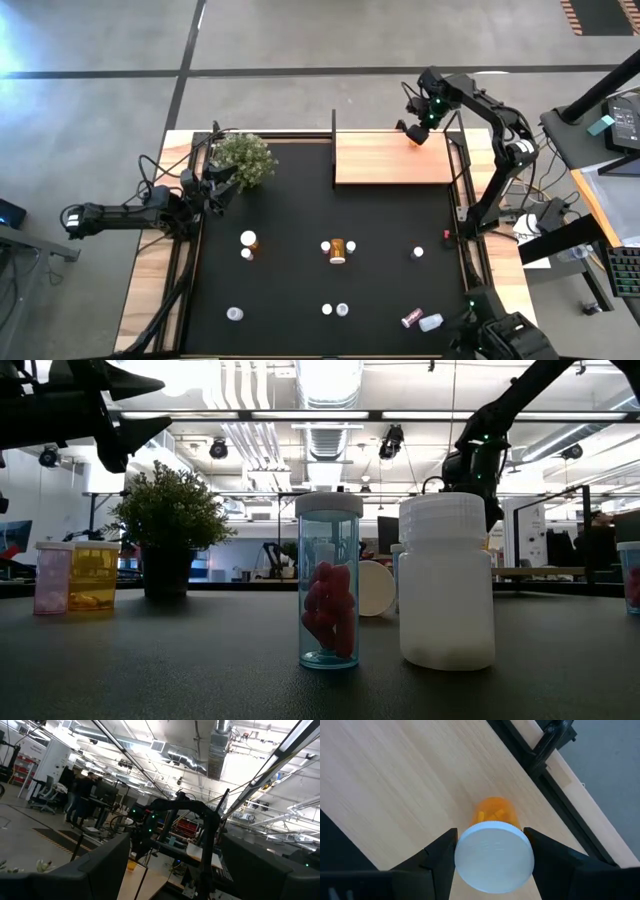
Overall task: Pick and place medicine bottles onto shelf by color
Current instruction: Put the right orange pill bottle on the shelf
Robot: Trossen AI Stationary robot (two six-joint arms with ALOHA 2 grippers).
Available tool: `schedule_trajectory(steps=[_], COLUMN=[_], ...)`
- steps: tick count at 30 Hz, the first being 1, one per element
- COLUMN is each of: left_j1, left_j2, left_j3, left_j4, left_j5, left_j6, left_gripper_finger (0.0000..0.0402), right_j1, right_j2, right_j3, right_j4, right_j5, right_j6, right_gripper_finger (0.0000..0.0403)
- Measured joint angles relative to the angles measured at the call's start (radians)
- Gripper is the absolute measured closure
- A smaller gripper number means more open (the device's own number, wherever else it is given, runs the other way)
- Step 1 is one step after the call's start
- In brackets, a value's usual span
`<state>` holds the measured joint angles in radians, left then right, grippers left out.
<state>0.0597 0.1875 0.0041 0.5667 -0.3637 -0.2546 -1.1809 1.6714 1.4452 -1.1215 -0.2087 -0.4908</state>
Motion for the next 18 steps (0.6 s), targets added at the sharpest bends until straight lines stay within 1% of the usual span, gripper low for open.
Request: schedule_trajectory(steps=[8,18], left_j1=[0.000,0.000], left_j2=[0.000,0.000], left_j3=[0.000,0.000], left_j4=[0.000,0.000], left_j5=[0.000,0.000], left_j6=[0.000,0.000], left_gripper_finger=[0.0107,0.0107], right_j1=[0.000,0.011], right_j2=[0.000,0.000], right_j3=[0.000,-0.005], right_j4=[-0.041,-0.031], right_j5=[0.027,0.063], right_j6=[-0.027,-0.030], right_gripper_finger=[0.0199,0.0199])
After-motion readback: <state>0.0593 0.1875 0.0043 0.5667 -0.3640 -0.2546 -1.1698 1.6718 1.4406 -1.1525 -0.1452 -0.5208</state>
